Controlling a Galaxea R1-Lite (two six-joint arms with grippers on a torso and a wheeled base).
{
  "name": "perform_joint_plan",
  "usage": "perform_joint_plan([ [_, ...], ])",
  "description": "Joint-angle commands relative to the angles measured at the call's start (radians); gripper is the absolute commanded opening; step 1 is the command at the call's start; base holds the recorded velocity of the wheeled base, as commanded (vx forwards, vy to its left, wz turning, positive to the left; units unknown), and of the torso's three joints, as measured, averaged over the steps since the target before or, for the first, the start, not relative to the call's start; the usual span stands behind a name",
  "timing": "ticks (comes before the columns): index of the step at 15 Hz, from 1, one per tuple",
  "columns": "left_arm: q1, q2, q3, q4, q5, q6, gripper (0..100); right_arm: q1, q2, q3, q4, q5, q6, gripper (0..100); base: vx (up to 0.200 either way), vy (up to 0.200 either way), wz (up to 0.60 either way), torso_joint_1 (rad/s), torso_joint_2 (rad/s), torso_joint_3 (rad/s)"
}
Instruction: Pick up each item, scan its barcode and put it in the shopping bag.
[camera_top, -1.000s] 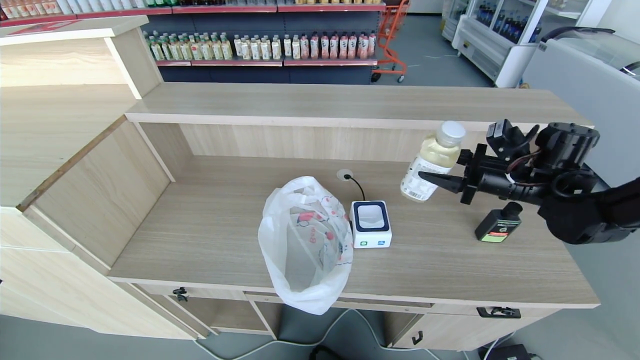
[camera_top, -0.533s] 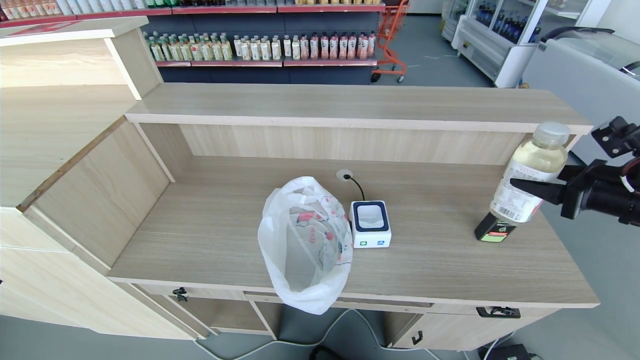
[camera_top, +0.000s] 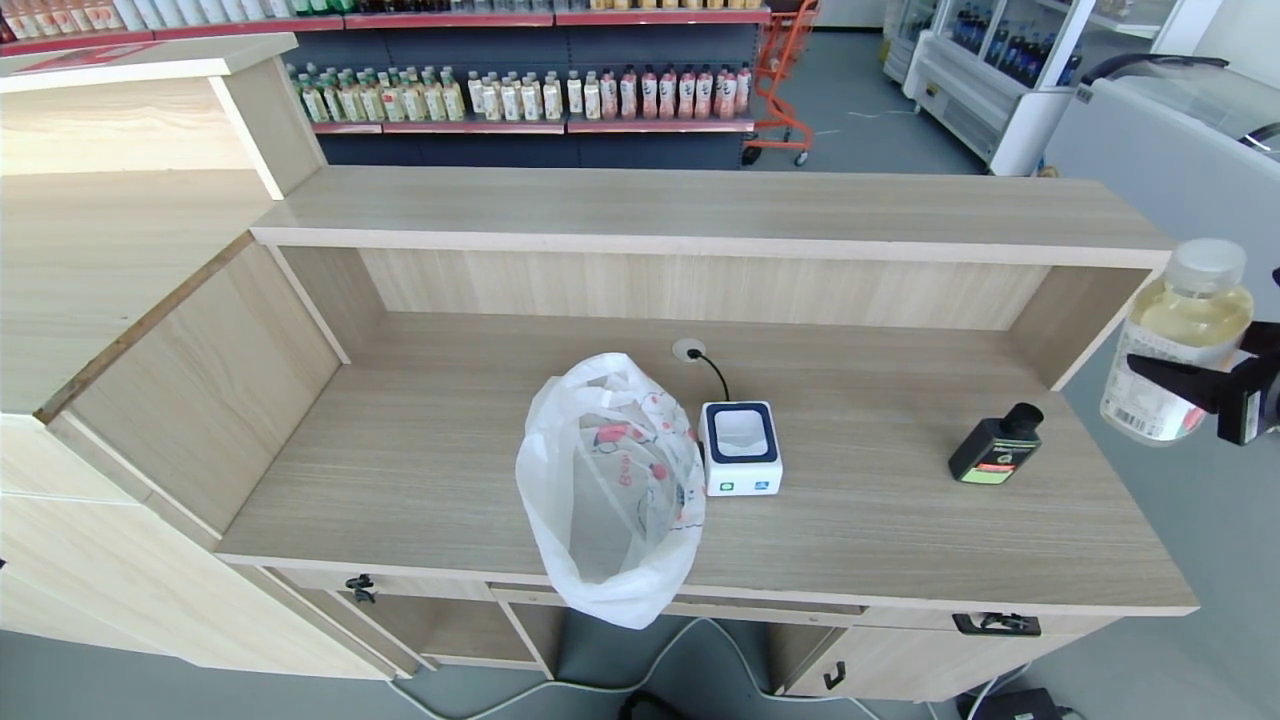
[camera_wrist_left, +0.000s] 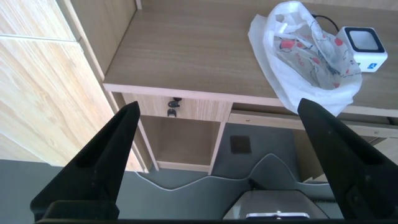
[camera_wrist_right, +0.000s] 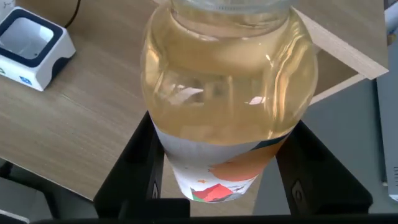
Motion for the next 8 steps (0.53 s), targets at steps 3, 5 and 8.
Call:
perform_joint_plan([
  [3,0.0,0.0,0.0,0.0,0.0,0.0,100,-0.01,-0.021,0.003,-0.006,-0.001,-0.061,0,0.0,0.0,0.0,0.0,0.0,0.0],
  [5,0.0,0.0,0.0,0.0,0.0,0.0,100,0.0,-0.03,0.014,-0.02,0.015,-0.072,0,0.0,0.0,0.3,0.004,0.0,0.001],
  [8,0.0,0.0,0.0,0.0,-0.001,0.0,100,0.105,-0.021,0.012,-0.067,0.009,-0.08,0,0.0,0.0,0.6,-0.001,0.0,0.004],
])
